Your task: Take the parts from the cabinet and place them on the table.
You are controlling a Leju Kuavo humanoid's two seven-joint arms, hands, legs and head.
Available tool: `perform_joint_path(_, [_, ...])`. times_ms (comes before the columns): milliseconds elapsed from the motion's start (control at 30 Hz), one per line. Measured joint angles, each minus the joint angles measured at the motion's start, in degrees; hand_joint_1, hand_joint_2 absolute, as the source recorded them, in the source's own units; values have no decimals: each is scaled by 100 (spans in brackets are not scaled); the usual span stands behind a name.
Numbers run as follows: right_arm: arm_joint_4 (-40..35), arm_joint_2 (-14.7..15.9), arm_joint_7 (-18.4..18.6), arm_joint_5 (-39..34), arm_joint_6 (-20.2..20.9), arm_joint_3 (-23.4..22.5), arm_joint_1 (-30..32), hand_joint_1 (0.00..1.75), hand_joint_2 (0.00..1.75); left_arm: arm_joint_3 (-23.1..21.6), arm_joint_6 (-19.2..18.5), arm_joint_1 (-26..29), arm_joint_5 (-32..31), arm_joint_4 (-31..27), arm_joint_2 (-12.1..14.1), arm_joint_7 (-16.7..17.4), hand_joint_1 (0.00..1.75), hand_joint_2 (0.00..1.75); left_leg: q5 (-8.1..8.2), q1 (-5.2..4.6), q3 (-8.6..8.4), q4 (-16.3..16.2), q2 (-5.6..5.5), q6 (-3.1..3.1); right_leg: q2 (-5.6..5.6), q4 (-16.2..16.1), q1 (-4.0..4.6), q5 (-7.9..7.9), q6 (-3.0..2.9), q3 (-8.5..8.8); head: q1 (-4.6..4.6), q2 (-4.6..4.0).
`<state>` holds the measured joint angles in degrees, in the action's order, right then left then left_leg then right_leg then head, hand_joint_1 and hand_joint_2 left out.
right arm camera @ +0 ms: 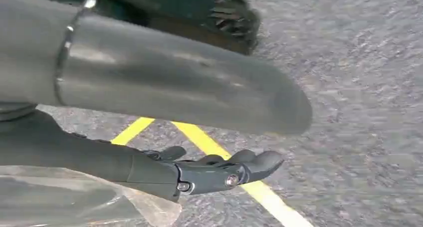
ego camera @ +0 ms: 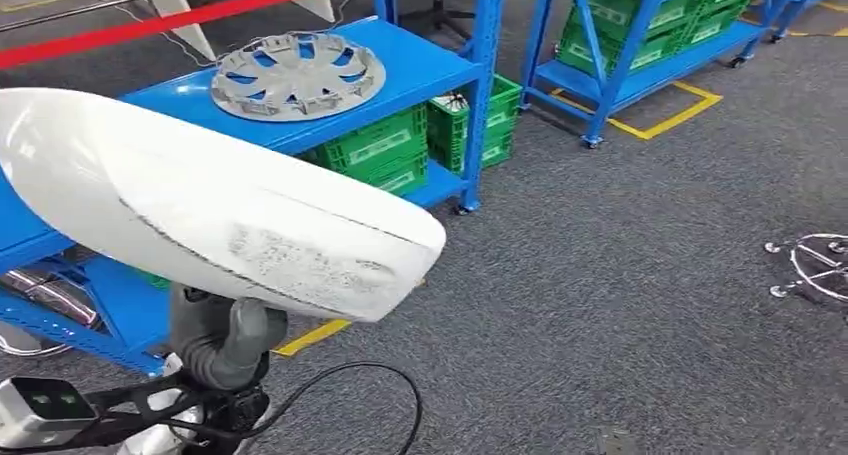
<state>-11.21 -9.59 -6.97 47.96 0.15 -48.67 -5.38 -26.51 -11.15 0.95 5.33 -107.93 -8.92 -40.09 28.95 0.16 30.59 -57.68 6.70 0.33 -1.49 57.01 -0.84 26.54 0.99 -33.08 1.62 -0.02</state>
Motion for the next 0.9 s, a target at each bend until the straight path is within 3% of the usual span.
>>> perform_joint_path(33, [0,2,70,50,0,28,9,0,0,50,-31,3,15,0,-42,0,175,175,166,19,47,-170,-304,-27,53,0,-3,-12,-28,-15,11,0])
perform_joint_path(67, [0,9,113,74,0,48,8,0,0,100,-54,8,24,0,-61,0,175,175,407,33,188,-529,-494,-34,108,0,-3,-26,-54,-29,17,0])
perform_joint_path(133, [0,11,140,94,4,81,5,0,0,170,-59,43,26,0,-68,0,175,175,853,31,600,-1512,-614,-35,264,3,11,-48,-85,-65,22,0])
perform_joint_path(167, [0,15,153,96,9,83,13,0,0,201,-59,59,26,2,-70,0,175,175,927,30,739,-1828,-623,-24,356,4,22,-56,-89,-76,17,0])
perform_joint_path(200, [0,15,194,100,26,90,24,0,0,225,-59,69,24,2,-79,0,175,175,831,29,726,-1806,-627,-4,439,5,31,-64,-92,-77,17,0])
perform_joint_path(233, [0,15,242,109,57,107,33,0,0,249,-57,69,18,2,-96,0,175,175,622,28,614,-1553,-640,23,524,9,35,-72,-86,-78,20,0])
perform_joint_path(267, [0,15,247,131,81,120,39,0,0,269,-48,69,13,2,-118,0,175,175,348,25,412,-1110,-685,57,610,14,40,-79,-76,-76,15,0])
perform_joint_path(300, [0,15,231,177,116,136,35,0,0,282,-30,69,-7,2,-133,0,175,175,74,22,175,-582,-797,99,694,18,40,-88,-63,-74,22,0])
perform_joint_path(333, [0,6,190,210,158,164,30,0,0,291,-2,68,-42,2,-144,0,175,175,-46,27,3,-158,-1186,155,755,19,16,-101,-43,-105,13,0])
perform_joint_path(367, [-2,2,161,210,170,184,-12,0,0,306,22,90,-74,2,-148,0,175,175,-35,52,0,-67,-1304,164,839,52,37,-127,-3,-141,-2,0])
perform_joint_path(400, [-2,2,137,207,181,199,-32,0,0,319,50,89,-100,4,-146,0,175,175,-10,28,-10,-39,-1239,141,899,53,4,-155,40,-204,41,0])
perform_joint_path(467, [-2,2,135,179,212,214,-46,0,0,319,167,82,-177,15,-146,0,175,175,-29,4,20,-40,-1125,149,1046,7,-38,-222,142,-256,44,0])
perform_joint_path(500, [-2,4,127,155,214,214,-59,0,0,319,247,72,-232,15,-144,0,175,175,-81,59,3,43,-1033,165,1054,14,-20,-224,160,-320,44,0])
perform_joint_path(533, [-2,2,111,151,232,214,-72,0,0,310,336,53,-299,20,-131,0,175,175,-107,60,-13,73,-921,190,616,126,22,-123,162,-383,29,0])
perform_joint_path(567, [-2,0,96,148,254,216,-114,0,0,306,425,41,-350,20,-118,0,175,175,-113,56,-2,74,-844,206,370,412,23,72,179,-524,-26,0])
perform_joint_path(600, [-2,-2,76,157,280,219,-172,0,0,299,542,42,-385,20,-87,0,175,175,-113,48,8,73,-732,206,250,869,16,307,208,-737,-33,0])
perform_joint_path(633, [-2,-2,59,183,297,234,-214,0,0,297,618,39,-389,20,-59,2,175,175,-112,39,17,73,-612,207,202,1364,8,516,227,-960,-28,0])
perform_joint_path(667, [-2,-2,41,225,297,256,-236,0,0,290,658,42,-391,33,-39,0,175,175,-112,38,27,71,-510,207,189,1721,5,634,247,-1113,-35,0])
perform_joint_path(700, [-2,-2,32,269,297,284,-240,0,0,266,689,41,-398,44,-15,0,175,175,-112,38,28,70,-422,206,177,1816,1,618,256,-1132,-33,0])
perform_joint_path(733, [-2,-2,32,297,297,306,-230,0,0,255,713,40,-402,55,0,0,175,175,-110,38,28,70,-340,206,158,1638,-4,487,262,-998,-31,0])
perform_joint_path(767, [-2,-2,30,312,297,319,-226,0,0,242,715,38,-407,61,13,0,175,175,-103,38,23,68,-268,196,119,1201,-8,275,257,-729,-35,0])
perform_joint_path(800, [-4,-2,26,314,297,328,-232,0,0,234,717,37,-407,63,29,0,175,175,-90,38,8,68,-195,177,11,586,-6,42,247,-359,-33,0])
perform_joint_path(833, [-6,-2,21,317,295,347,-245,0,0,227,717,30,-409,63,37,0,175,175,-72,24,-12,60,-146,149,-232,115,10,-46,233,-76,-35,0])
perform_joint_path(867, [-6,-9,19,321,297,369,-272,0,0,227,721,26,-411,63,42,0,175,175,-53,-33,0,48,-96,118,-405,2,89,34,180,42,-46,0])
perform_joint_path(900, [-7,-13,17,332,295,382,-279,0,0,225,735,15,-415,63,50,0,175,175,-57,-34,1,37,-62,100,-282,-2,68,2,108,-4,-20,0])
